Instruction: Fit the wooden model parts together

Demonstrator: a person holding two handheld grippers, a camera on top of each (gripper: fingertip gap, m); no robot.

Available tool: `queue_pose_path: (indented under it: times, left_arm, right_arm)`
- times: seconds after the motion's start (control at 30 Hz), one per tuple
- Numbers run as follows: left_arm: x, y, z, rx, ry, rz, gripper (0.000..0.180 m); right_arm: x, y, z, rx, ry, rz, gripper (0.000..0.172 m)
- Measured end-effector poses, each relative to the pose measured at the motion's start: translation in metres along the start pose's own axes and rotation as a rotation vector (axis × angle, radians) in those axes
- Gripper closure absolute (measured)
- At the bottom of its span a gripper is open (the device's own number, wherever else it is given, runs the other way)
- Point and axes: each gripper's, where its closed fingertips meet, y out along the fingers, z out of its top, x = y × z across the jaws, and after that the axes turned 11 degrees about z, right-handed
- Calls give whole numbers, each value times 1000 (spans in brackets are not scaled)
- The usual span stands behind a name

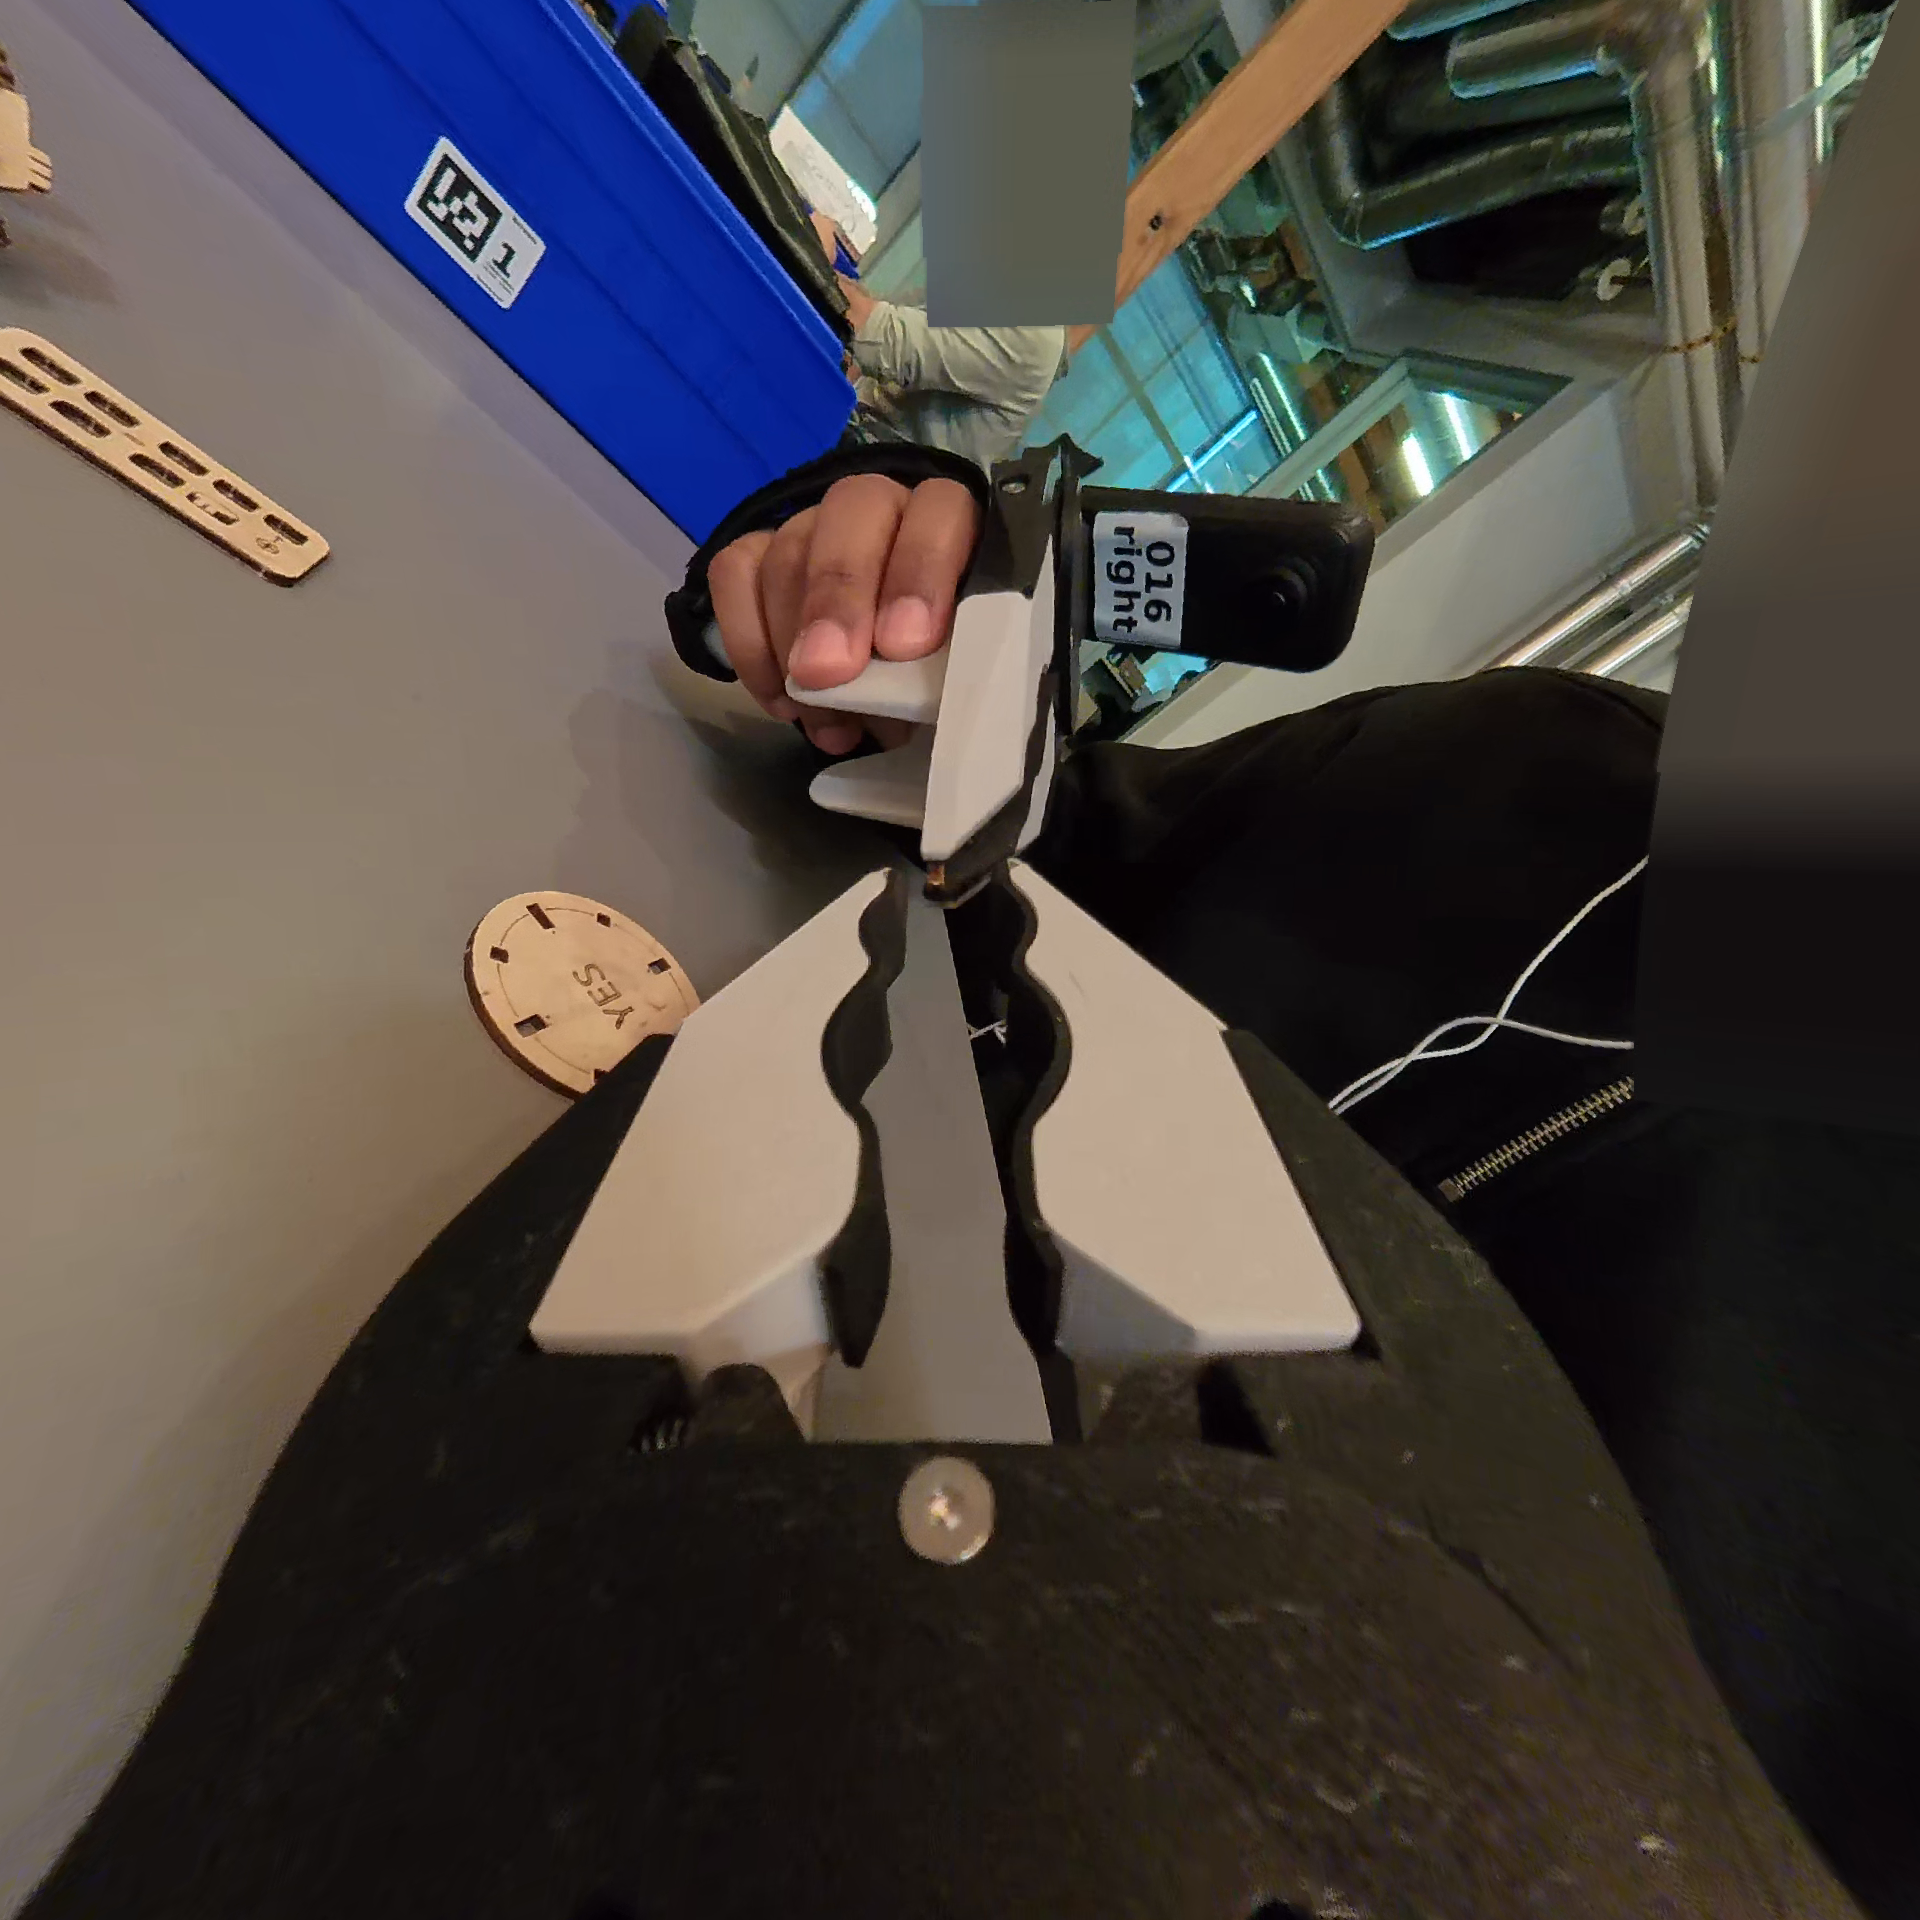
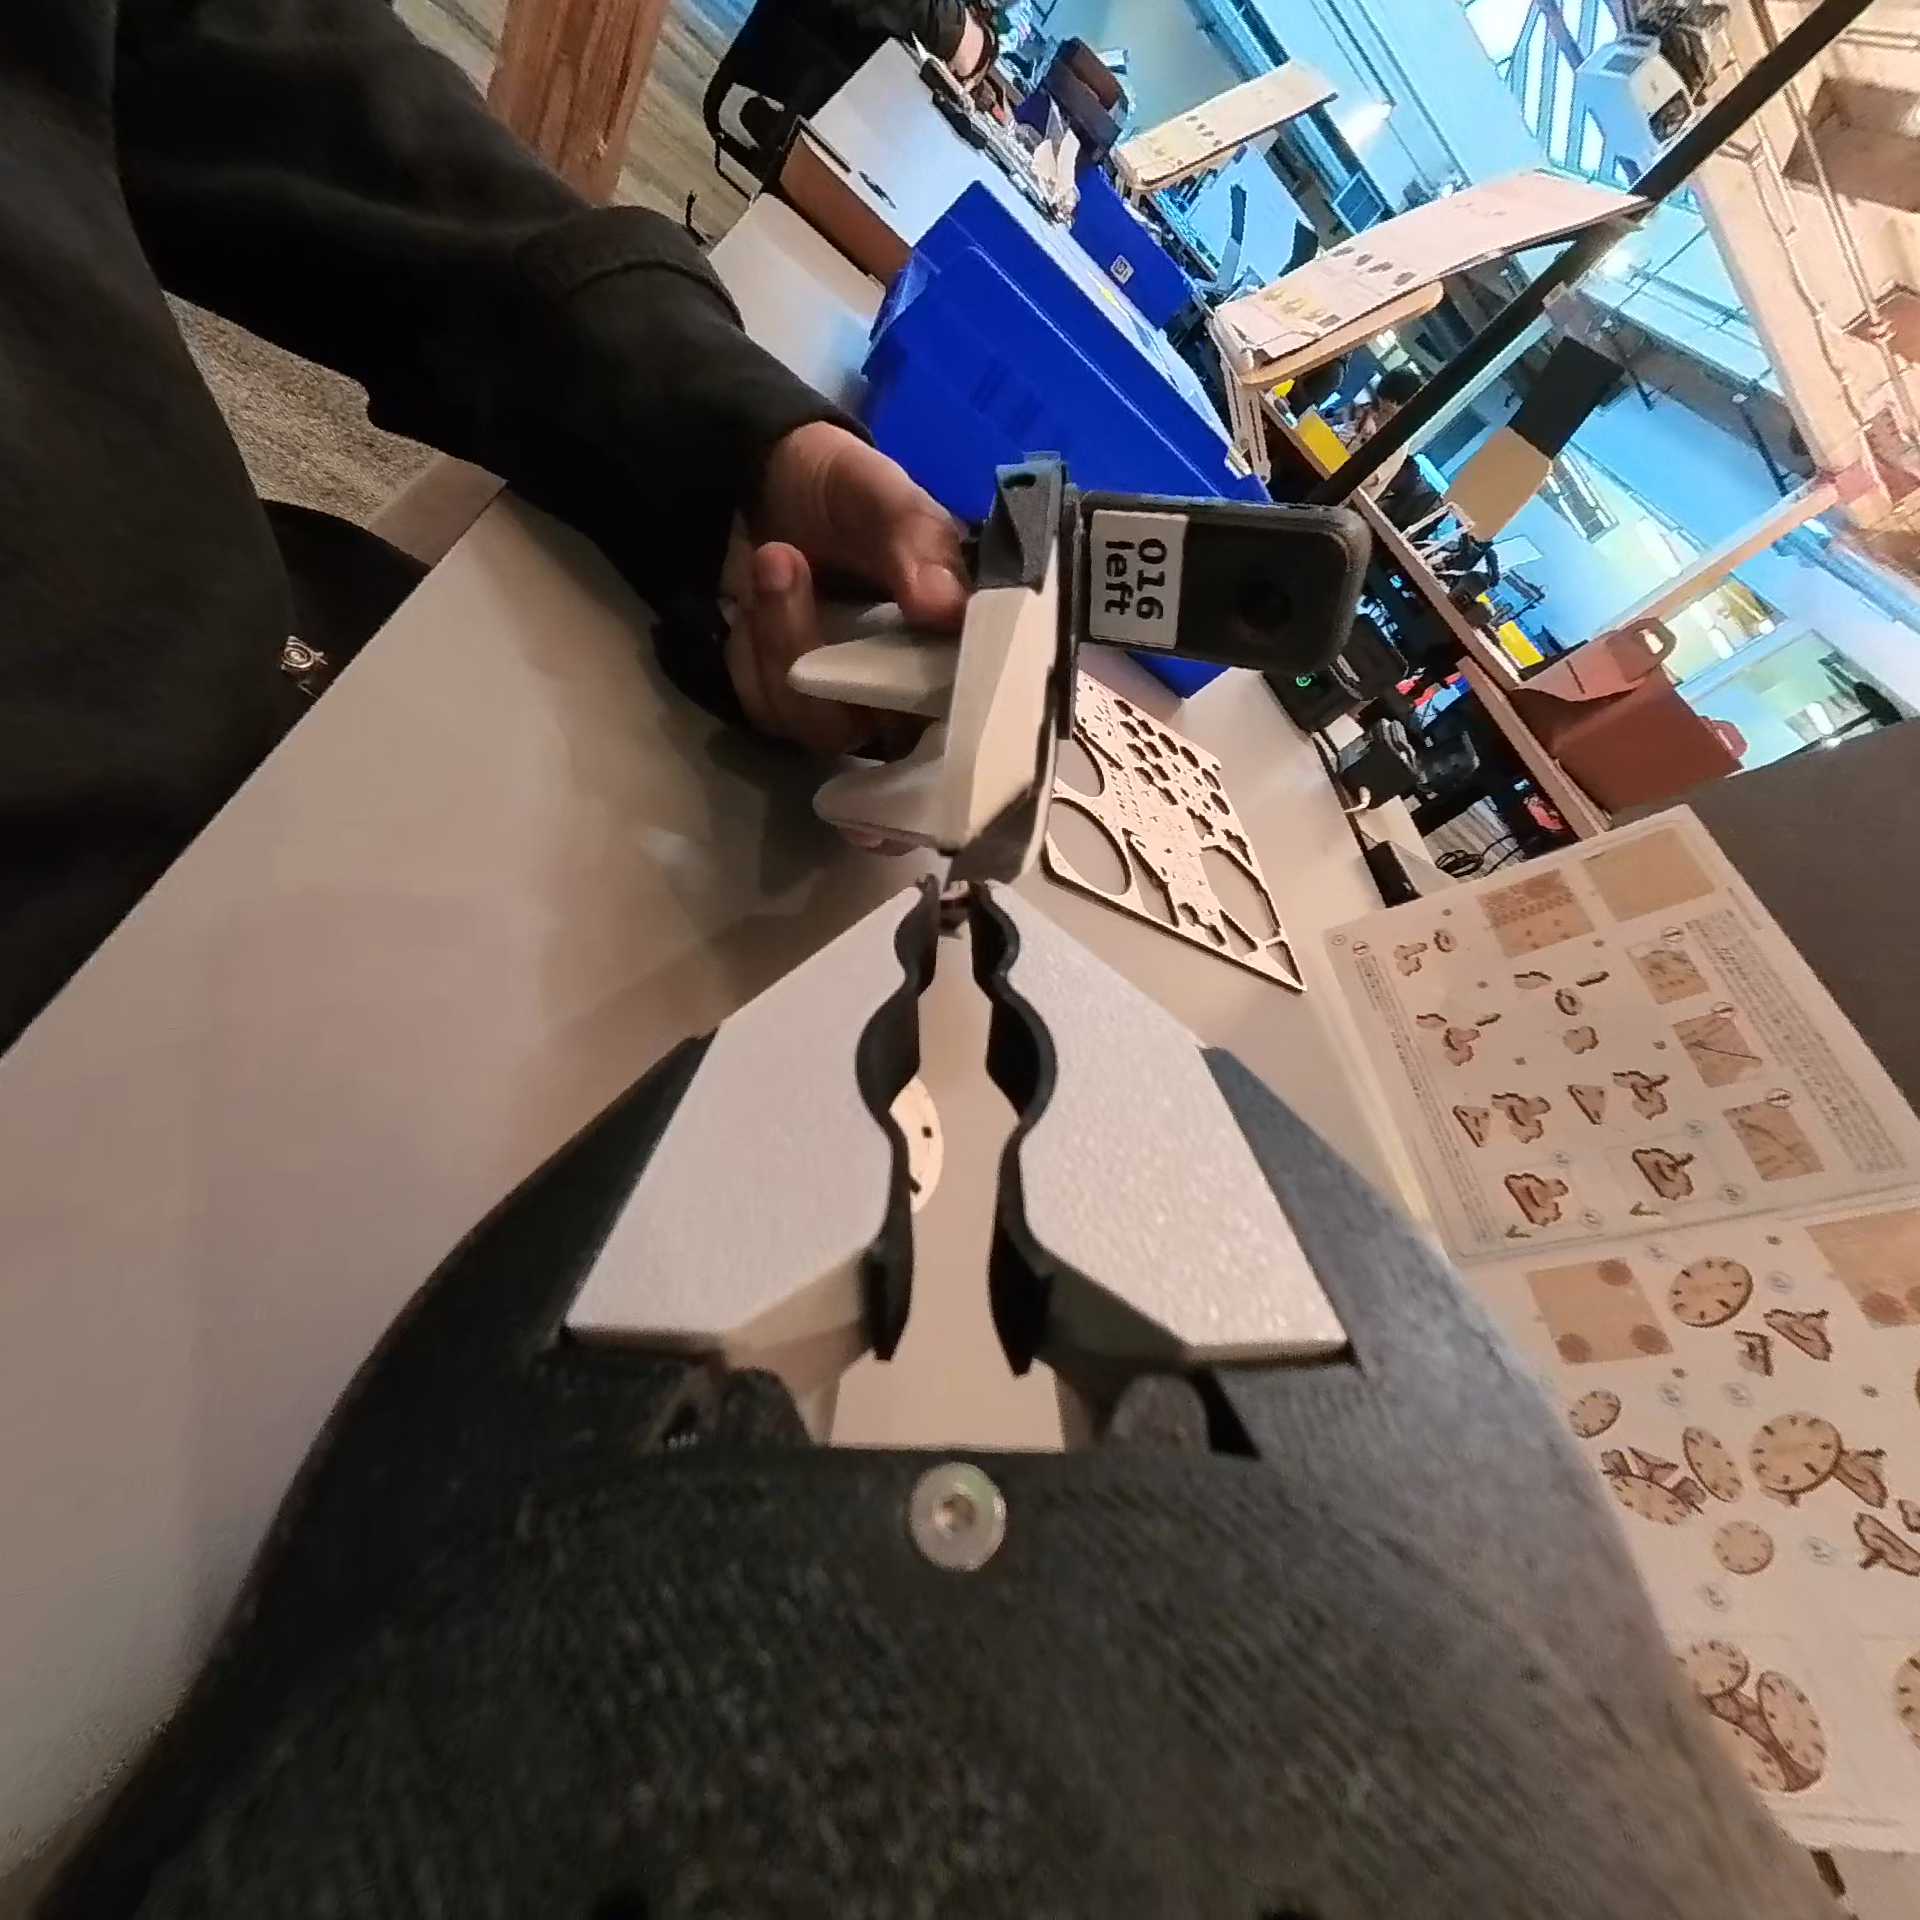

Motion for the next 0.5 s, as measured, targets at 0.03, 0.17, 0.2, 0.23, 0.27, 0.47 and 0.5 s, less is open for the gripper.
queue_pose_path:
  times: [0.03, 0.17, 0.2, 0.23, 0.27, 0.47, 0.5]
  left_arm:
    - [0, 0, 0, 0, -2, -2, 167]
    - [-1, 0, 1, 3, -11, -2, 175]
    - [-1, -1, 1, 6, -14, -1, 179]
    - [-2, -1, 2, 6, -17, 1, 180]
    - [-1, 0, 1, 3, -19, 0, 180]
    - [-1, 0, -2, -18, -14, -3, 180]
    - [0, 1, -2, -23, -13, -5, 180]
  right_arm:
    - [0, 0, 0, 0, -1, 0, 168]
    - [1, -1, 1, 6, 5, -5, 168]
    - [1, -1, 1, 7, 7, -4, 168]
    - [1, -1, 1, 8, 6, -4, 168]
    - [1, -1, 1, 9, 5, -4, 168]
    - [-3, -1, 1, 35, 11, 8, 167]
    - [-4, -1, 1, 40, 21, 18, 167]
